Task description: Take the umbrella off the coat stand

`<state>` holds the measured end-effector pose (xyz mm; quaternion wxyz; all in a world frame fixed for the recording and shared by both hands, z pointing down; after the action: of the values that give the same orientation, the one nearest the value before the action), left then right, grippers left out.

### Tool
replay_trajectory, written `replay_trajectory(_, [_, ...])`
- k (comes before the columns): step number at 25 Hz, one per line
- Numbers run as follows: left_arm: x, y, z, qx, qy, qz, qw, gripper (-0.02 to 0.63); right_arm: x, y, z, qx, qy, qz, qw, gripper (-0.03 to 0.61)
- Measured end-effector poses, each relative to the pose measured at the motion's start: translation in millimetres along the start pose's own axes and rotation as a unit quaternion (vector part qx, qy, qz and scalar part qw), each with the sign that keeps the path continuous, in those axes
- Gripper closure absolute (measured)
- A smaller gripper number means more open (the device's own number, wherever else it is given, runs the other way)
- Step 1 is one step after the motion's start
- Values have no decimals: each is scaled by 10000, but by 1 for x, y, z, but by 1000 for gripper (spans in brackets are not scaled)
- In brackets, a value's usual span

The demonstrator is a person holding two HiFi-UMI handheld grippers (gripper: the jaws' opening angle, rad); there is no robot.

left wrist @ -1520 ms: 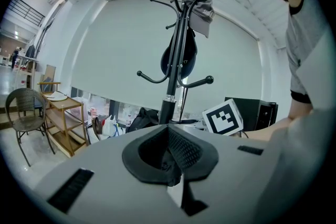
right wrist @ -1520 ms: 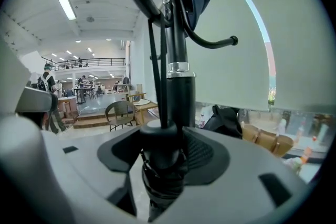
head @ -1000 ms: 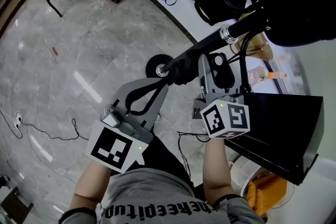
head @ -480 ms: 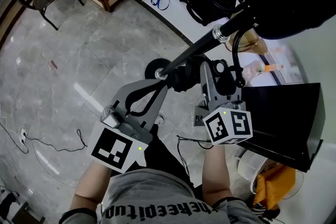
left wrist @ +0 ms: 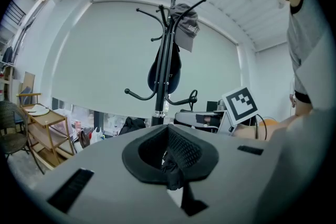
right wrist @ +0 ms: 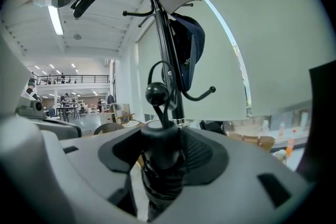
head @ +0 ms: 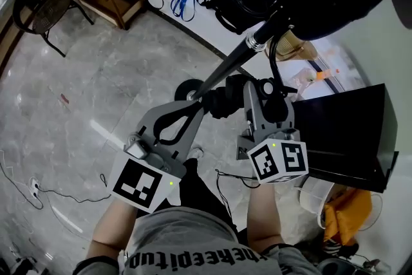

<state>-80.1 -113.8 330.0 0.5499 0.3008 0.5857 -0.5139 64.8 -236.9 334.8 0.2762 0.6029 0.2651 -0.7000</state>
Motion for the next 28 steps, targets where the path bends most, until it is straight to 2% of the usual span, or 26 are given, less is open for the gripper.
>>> replay_trajectory(28, [33, -6, -10, -1075, 67, 289, 9938, 598, 30, -41, -41, -830, 153, -30, 9964, 348])
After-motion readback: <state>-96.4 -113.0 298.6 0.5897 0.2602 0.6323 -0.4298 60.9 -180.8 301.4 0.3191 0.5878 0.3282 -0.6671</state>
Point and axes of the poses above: the fingertips, and each gripper's own axes: z forward along the fingers, y to its right, x out of its top, the point moved 6 cm from there along -z, backward along the fingers, and after that the axes turned 9 degrees about -z, right-handed, at the moved point
